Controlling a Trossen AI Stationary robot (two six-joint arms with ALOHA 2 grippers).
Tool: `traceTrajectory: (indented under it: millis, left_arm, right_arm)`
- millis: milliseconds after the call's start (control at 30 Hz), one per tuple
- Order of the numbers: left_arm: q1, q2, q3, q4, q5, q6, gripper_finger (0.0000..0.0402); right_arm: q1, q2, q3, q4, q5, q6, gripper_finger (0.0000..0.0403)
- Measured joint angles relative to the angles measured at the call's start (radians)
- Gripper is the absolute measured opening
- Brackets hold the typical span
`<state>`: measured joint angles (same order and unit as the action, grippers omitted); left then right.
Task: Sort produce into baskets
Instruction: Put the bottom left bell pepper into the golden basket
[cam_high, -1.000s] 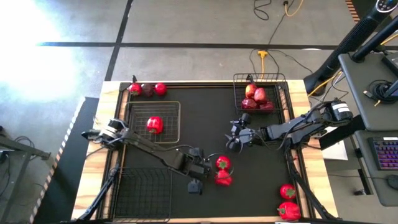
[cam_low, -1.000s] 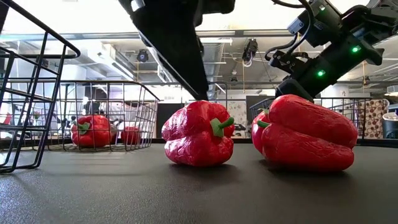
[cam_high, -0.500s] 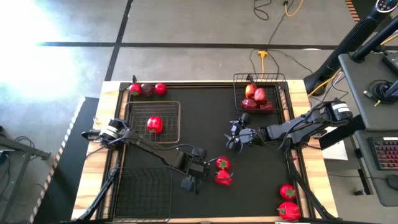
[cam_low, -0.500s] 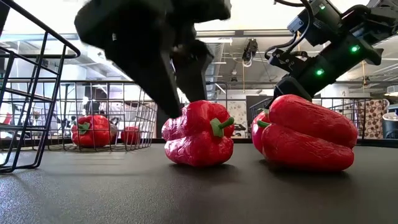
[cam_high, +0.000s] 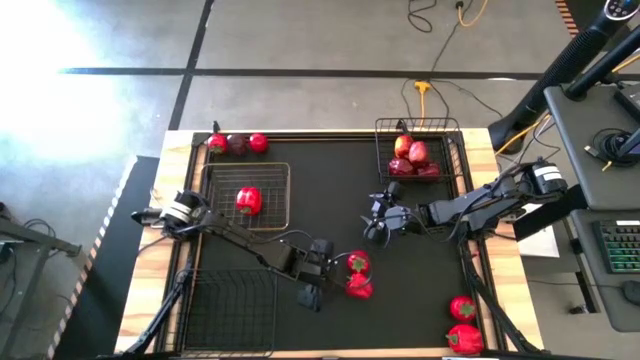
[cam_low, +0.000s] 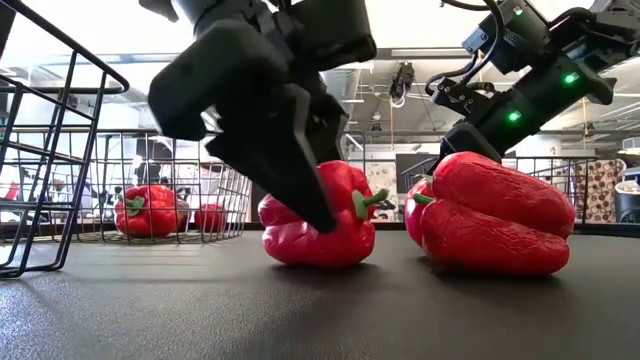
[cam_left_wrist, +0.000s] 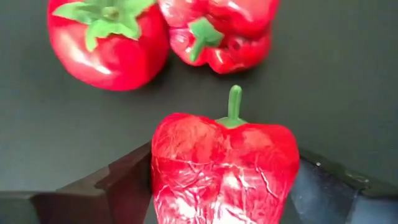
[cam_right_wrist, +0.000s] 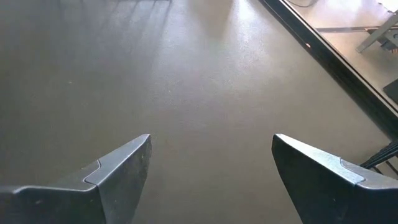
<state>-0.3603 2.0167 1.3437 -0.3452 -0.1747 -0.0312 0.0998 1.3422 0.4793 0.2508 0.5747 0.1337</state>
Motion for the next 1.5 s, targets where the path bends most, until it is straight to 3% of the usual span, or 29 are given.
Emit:
traceTrajectory:
  millis: [167,267,600,767,867,1033,1233,1433,1500]
  left_arm:
    - [0.000,0.016,0.009,0.009,-0.024,-0.080,0.0267]
    - [-0.002,0.017,0.034,-0.035,-0.091,-0.091,0.0265]
    - [0.008,-0.103,0.252,-0.551,-0.441,-0.149,0.0265]
    - [0.031,-0.230,0.244,-0.818,-0.657,-0.367,0.0265]
    - [0.053,-0.305,0.178,-0.985,-0.724,-0.568,0.0265]
    - [0.118,-0.483,-0.007,-1.097,-0.721,-0.885,0.0265]
    - [0.235,-0.637,-0.266,-1.052,-0.567,-1.140,0.0265]
    - [0.347,-0.672,-0.453,-0.897,-0.394,-1.181,0.0266]
    - [0.370,-0.671,-0.488,-0.855,-0.412,-1.184,0.0272]
  right_arm:
    - [0.000,0.000,0.000,0.001,0.000,-0.002,0.0325]
    - [0.000,0.001,0.000,0.001,0.000,-0.003,0.0325]
    - [0.000,0.001,0.000,-0.009,0.000,0.004,0.0325]
    - [0.000,0.001,0.000,-0.009,-0.001,0.008,0.0325]
    - [0.000,0.001,0.000,-0.008,-0.001,0.009,0.0325]
    - [0.000,0.001,0.000,-0.006,-0.002,0.013,0.0325]
    - [0.000,0.001,0.000,-0.006,-0.001,0.014,0.0325]
    - [0.000,0.001,0.000,-0.006,-0.001,0.014,0.0325]
    - [0.000,0.001,0.000,-0.006,-0.001,0.015,0.0325]
